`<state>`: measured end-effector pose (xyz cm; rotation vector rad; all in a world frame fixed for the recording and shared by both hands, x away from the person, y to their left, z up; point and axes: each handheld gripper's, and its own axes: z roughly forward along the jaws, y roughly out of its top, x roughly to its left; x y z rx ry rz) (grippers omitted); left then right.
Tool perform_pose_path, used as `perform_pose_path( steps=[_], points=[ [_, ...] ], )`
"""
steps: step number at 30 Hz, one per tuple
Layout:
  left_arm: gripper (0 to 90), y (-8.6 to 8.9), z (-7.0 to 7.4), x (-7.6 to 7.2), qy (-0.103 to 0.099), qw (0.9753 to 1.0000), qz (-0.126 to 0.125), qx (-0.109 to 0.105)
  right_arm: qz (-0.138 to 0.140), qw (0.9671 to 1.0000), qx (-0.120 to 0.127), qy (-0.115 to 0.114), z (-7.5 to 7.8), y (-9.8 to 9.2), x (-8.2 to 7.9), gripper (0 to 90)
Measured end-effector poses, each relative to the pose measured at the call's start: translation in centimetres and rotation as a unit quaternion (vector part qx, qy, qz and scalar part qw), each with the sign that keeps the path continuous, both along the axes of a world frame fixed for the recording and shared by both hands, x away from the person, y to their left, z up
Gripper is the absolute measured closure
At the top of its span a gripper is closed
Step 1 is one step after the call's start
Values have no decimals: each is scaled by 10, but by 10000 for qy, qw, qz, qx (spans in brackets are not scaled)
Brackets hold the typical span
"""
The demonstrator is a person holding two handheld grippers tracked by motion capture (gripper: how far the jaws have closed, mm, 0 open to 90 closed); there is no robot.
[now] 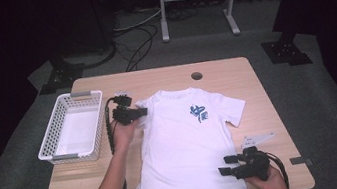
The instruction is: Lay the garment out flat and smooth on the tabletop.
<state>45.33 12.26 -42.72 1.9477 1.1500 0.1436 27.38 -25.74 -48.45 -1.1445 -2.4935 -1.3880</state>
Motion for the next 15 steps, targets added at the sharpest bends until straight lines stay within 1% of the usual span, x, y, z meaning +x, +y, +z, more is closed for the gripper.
perform_pose_path(
  steps=[1,2,3,4,6,7,8,9,10,11,12,13,15],
  points=[
    [868,-14,-1,-3,11,9997,-242,101,0,10000,6,3,0,0,0,395],
    [868,-29,-4,-7,33,9990,-431,140,6,10000,9,7,0,0,0,395],
    [868,-43,-9,-11,108,9976,-667,174,6,10000,21,10,0,0,0,394],
    [864,-56,-13,-14,195,9956,-890,227,8,10000,23,6,0,-1,0,393],
    [819,-74,-21,-20,290,9923,-1180,252,12,10000,27,5,-1,-1,0,393],
    [789,-80,-23,-22,332,9912,-1268,200,15,10000,27,12,0,-1,0,393],
    [766,-84,-23,-24,354,9903,-1328,186,14,10000,31,17,0,-1,-1,393],
    [747,-85,-23,-24,338,9903,-1335,196,13,10000,38,17,-1,-1,-1,393],
    [722,-86,-22,-24,304,9907,-1307,244,12,10000,45,25,-1,-2,-1,393],
    [696,-85,-20,-23,293,9911,-1275,244,13,10000,59,29,-1,-2,-1,393],
    [679,-83,-19,-22,313,9917,-1236,188,11,10000,70,35,-1,-2,-1,393],
    [663,-81,-18,-20,287,9923,-1190,173,17,10000,79,39,-1,-2,0,393],
    [620,-78,-14,-18,227,9935,-1095,211,13,9999,99,54,-1,-2,0,393]
  ],
)
